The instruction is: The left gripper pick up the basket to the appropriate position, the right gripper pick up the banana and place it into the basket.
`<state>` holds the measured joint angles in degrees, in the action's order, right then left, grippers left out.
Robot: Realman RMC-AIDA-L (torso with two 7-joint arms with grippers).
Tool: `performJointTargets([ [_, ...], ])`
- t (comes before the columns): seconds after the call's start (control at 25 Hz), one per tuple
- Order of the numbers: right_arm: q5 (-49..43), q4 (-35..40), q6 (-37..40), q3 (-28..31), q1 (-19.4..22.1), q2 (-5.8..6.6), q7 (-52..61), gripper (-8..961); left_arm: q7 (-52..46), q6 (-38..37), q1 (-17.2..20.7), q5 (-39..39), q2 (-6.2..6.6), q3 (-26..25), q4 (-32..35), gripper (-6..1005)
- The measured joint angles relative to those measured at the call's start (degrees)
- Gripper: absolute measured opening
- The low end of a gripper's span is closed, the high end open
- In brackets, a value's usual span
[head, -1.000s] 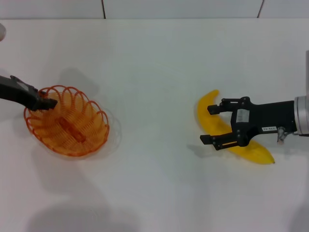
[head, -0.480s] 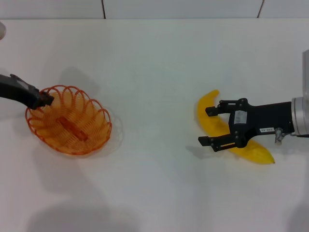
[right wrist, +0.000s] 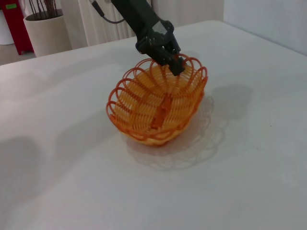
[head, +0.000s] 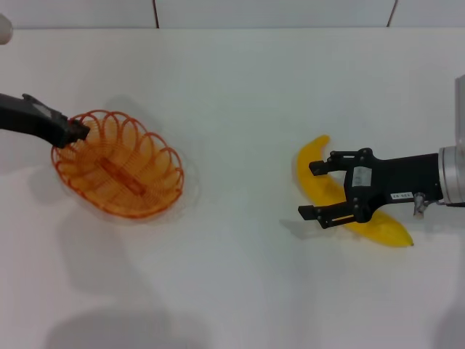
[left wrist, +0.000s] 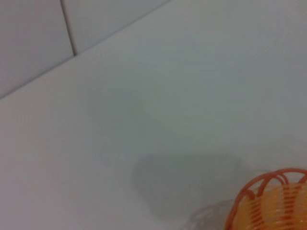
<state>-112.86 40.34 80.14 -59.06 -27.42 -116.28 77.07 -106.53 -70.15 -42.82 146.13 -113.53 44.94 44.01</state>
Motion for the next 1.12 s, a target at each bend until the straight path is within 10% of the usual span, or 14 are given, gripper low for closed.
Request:
performJointTargets([
  [0.44, 0.0, 0.0, -0.5, 0.0, 0.0, 0.0, 0.1, 894, 0.7, 2.1, -0.4, -4.4, -2.63, 0.5, 0.3, 98],
  [1.12, 0.0, -0.6, -0.6, -0.1, -0.9, 0.0, -0.1, 893, 2.2, 9.6, -2.6, -8.1, -2.79, 0.5, -7.1, 89],
])
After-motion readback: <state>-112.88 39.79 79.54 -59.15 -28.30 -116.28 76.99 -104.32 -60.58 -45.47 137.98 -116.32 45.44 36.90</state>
